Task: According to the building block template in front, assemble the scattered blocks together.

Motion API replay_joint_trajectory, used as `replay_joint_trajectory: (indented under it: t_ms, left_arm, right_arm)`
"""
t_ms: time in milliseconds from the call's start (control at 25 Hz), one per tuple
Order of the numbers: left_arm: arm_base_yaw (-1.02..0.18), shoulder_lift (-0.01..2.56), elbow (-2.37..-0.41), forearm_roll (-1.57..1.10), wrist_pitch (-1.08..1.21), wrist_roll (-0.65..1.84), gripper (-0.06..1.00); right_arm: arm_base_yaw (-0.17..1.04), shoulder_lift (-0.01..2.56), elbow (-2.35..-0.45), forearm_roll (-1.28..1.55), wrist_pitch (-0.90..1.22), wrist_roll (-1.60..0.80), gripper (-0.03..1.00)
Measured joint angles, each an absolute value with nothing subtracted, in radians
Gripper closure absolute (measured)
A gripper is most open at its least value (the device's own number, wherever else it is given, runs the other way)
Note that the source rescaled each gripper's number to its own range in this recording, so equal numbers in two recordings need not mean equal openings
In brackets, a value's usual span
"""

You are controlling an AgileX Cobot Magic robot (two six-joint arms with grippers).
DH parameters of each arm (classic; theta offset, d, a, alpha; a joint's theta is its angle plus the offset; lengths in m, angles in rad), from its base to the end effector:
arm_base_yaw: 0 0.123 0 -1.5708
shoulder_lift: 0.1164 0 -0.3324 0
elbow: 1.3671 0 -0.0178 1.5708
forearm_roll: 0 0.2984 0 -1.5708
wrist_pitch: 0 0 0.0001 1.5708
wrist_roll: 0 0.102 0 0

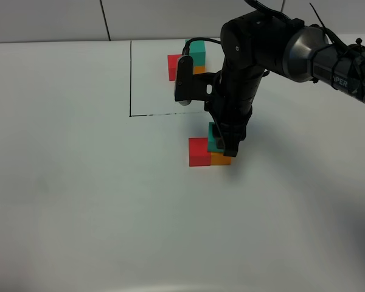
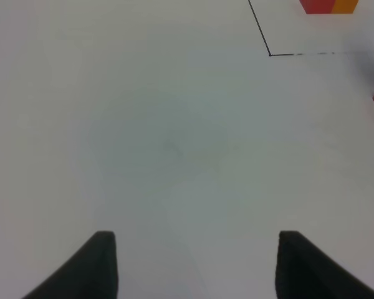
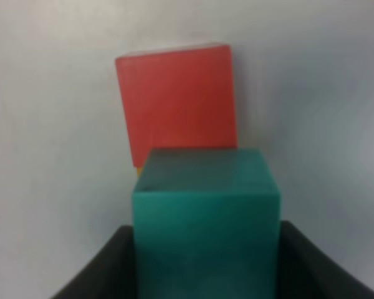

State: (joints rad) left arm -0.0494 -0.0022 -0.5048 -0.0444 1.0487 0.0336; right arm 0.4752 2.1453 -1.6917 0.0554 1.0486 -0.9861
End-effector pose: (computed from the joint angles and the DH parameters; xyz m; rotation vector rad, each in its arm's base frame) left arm -0.0016 -0.0039 0.2979 0.0859 2.0232 -0.0630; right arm 0.4535 0.2389 0.1883 -1.9608 2.2415 0.0135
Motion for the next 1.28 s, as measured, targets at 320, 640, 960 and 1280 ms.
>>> replay_joint_trajectory:
  t_ms: [320, 640, 960, 1280]
  left_arm:
    - [-0.049, -0.002, -0.505, -0.044, 1.049, 0.034, 0.72]
    - [-0.049, -0.002, -0.505, -0.044, 1.049, 0.034, 0.72]
    - [-0.049, -0.002, -0.505, -0.044, 1.049, 0.034, 0.72]
    - [-0.049, -0.002, -0.505, -0.044, 1.049, 0.034, 0.72]
  right_arm:
    - [0.475, 2.145, -1.692, 0.018, 1.086, -1.002, 0.94]
    - [0.475, 2.145, -1.692, 0.037, 1.091, -1.035, 0.94]
    - [0.475, 2.149, -1.693, 0.048, 1.091, -1.046, 0.94]
    - [0.475, 2.151, -1.695, 0.048, 1.093, -1.021, 0.92]
